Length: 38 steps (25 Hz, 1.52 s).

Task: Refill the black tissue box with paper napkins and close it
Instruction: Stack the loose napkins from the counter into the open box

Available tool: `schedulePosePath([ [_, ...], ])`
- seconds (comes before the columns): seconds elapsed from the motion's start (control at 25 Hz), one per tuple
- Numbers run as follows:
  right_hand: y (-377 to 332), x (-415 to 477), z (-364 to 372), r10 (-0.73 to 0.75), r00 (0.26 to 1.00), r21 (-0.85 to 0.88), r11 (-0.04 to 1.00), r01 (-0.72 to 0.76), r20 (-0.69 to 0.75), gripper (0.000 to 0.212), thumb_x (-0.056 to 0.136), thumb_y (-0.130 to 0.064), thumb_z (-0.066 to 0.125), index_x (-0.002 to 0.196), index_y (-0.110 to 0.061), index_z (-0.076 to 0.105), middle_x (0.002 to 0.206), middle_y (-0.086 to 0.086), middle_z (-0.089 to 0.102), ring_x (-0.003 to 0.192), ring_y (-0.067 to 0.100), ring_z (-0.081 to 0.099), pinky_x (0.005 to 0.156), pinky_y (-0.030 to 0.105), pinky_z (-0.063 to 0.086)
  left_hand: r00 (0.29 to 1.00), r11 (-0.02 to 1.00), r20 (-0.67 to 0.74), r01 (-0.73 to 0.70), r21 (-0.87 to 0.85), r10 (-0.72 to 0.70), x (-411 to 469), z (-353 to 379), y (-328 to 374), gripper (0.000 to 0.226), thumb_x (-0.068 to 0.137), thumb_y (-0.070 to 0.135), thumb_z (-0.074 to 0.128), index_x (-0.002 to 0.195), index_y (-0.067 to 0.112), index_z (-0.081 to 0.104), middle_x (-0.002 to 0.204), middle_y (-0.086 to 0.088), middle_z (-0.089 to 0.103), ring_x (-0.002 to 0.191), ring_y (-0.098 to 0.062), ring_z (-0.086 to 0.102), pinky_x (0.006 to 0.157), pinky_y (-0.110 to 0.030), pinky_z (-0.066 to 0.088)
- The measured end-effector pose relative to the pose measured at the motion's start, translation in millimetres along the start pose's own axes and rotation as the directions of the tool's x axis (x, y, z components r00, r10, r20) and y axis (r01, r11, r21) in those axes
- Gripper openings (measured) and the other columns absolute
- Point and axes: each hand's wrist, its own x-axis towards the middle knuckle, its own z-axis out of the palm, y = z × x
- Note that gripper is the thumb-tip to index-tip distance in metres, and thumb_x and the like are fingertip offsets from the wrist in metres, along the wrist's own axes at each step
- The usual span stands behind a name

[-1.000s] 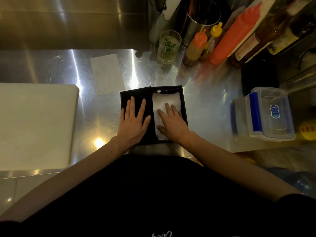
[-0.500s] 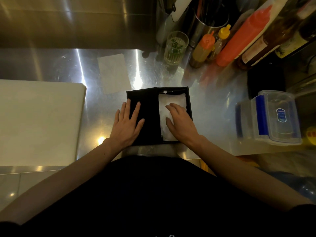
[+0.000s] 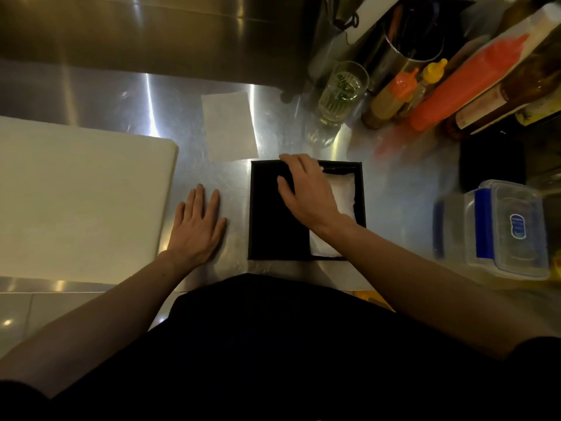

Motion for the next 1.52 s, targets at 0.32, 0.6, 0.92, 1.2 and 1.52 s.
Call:
schedulePosePath([
  [0.32,-25.7,61.5,26.0,0.098,0.994,0.040,0.994,-0.100,0.036,0.041,0.095,-0.029,0.052,0.133,-0.014,0.048,0.127,0.009,0.053,0.116,0.026,0.050,0.095,0.042,0.047,0.996,0.996,-0.059,-0.067,0.053,0.070,-1.9,9.5,-16.9,0.063,0.098,0.046,0.030,0.154,0.018,0.018,0.160,-0.016,0.012,0.148,-0.031,0.010,0.115,-0.049,0.015],
  [0.6,-29.3,109.9,58.5,0.229,0.971,0.032,0.972,-0.232,0.074,0.041,0.095,-0.035,0.053,0.130,-0.014,0.050,0.123,0.009,0.055,0.112,0.023,0.053,0.091,0.039,0.049,0.994,0.997,-0.082,-0.066,0.044,0.069,-1.5,9.0,-17.1,0.064,0.097,0.047,0.033,0.153,0.020,0.019,0.161,-0.015,0.012,0.148,-0.030,0.010,0.116,-0.049,0.016],
  [0.92,-30.0,147.7,92.5,0.352,0.931,0.010,0.935,-0.354,0.093,0.037,0.092,-0.043,0.057,0.119,-0.018,0.054,0.115,0.005,0.055,0.103,0.020,0.056,0.087,0.036,0.052,0.988,0.998,-0.139,-0.065,0.026,0.068,-2.0,7.6,-17.0,0.061,0.096,0.047,0.035,0.151,0.019,0.029,0.160,-0.014,0.019,0.147,-0.030,0.018,0.115,-0.048,0.019],
  [1.2,-43.3,165.2,113.3,0.406,0.912,-0.016,0.914,-0.406,0.052,0.031,0.093,-0.044,0.055,0.109,-0.018,0.056,0.109,0.003,0.056,0.097,0.019,0.057,0.082,0.033,0.050,0.982,0.998,-0.177,-0.058,0.026,0.062,-0.7,10.5,-18.0,0.062,0.096,0.048,0.036,0.150,0.020,0.030,0.159,-0.013,0.021,0.147,-0.028,0.019,0.116,-0.046,0.019],
  [1.52,-46.3,166.3,121.3,0.432,0.902,-0.093,0.898,-0.430,0.003,0.022,0.096,-0.036,0.053,0.103,-0.016,0.058,0.106,0.005,0.056,0.093,0.020,0.058,0.080,0.031,0.049,0.973,0.998,-0.220,-0.064,0.014,0.066,-0.3,10.6,-19.0,0.061,0.095,0.047,0.040,0.149,0.019,0.034,0.157,-0.015,0.025,0.146,-0.027,0.023,0.115,-0.046,0.022],
])
